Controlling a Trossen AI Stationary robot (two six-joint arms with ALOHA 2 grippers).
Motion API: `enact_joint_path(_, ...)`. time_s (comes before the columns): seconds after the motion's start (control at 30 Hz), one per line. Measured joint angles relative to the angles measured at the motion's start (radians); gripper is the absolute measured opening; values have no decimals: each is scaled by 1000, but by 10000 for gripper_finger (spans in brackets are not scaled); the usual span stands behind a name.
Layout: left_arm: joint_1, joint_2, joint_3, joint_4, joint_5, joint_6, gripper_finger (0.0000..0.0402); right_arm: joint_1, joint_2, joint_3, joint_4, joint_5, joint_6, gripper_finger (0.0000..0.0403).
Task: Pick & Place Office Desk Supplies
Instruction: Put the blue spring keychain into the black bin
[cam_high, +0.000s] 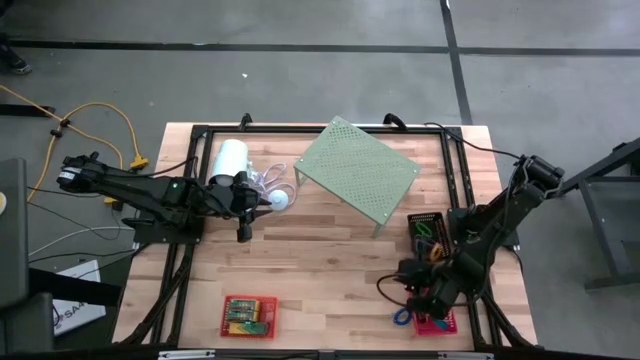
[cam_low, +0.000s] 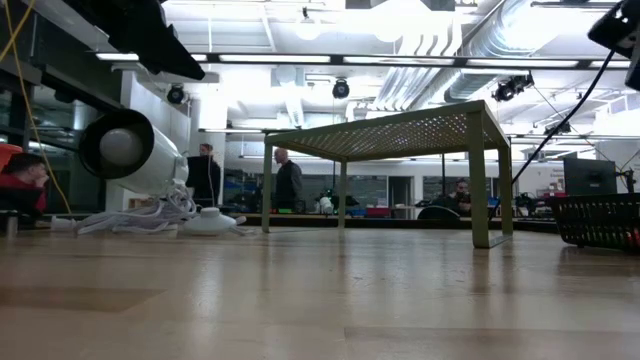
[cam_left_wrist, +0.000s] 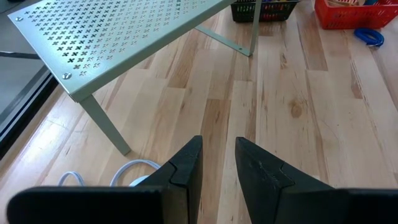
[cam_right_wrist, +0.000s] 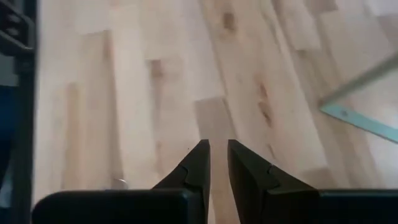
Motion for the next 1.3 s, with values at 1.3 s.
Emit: enact_joint_path(1.3, 0, 0, 0, 1, 0, 0, 89, -208, 361, 374, 148, -480, -703, 43)
